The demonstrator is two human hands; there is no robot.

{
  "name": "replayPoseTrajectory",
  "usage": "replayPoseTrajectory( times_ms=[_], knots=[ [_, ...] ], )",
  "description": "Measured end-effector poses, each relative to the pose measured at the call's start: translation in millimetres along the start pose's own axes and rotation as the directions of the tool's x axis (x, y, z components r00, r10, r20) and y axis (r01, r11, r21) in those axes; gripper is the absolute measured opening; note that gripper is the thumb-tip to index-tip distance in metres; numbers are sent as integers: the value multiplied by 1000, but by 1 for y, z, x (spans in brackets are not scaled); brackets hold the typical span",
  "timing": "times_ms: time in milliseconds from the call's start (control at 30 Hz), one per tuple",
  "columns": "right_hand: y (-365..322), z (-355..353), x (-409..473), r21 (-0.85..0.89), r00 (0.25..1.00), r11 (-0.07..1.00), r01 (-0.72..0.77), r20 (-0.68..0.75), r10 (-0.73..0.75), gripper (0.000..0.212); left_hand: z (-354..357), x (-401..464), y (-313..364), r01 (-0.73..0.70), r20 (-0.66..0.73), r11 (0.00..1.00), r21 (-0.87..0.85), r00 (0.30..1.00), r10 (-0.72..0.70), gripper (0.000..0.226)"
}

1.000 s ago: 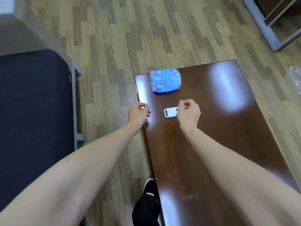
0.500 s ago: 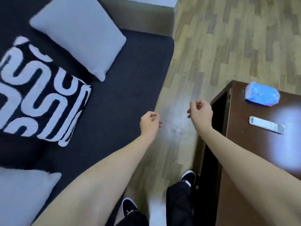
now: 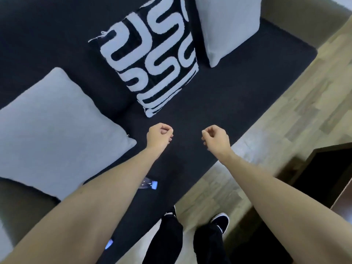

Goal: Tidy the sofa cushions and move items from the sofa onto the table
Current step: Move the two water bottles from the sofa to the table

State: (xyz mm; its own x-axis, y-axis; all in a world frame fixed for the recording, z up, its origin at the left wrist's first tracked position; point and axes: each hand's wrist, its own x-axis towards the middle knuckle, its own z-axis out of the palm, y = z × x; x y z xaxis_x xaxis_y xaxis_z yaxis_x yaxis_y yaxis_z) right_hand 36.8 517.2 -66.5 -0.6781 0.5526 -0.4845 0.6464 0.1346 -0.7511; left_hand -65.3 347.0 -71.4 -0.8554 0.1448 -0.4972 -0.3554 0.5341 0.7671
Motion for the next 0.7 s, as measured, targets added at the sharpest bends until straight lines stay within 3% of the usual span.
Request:
replayPoseTrajectory(
  times_ms=[267, 433, 567, 700],
  knots=[
    [17, 102, -42, -168, 962, 982, 90, 270, -42, 10, -72, -35, -102, 101, -144, 994, 42, 985, -94, 13],
    [25, 142, -70, -243, 936, 957, 158, 345, -67, 13, -103, -61, -134, 112, -199, 984, 137, 976, -83, 8],
    [33, 173, -90, -258, 926, 951, 171, 372, -66, 17, -125, -66, -165, 65, -130, 961, 270, 991, -30, 22],
    [47, 202, -100, -326, 908, 921, 215, 414, -65, 31, -134, -61, -193, -108, 37, 861, 496, 994, 103, 42]
  ],
)
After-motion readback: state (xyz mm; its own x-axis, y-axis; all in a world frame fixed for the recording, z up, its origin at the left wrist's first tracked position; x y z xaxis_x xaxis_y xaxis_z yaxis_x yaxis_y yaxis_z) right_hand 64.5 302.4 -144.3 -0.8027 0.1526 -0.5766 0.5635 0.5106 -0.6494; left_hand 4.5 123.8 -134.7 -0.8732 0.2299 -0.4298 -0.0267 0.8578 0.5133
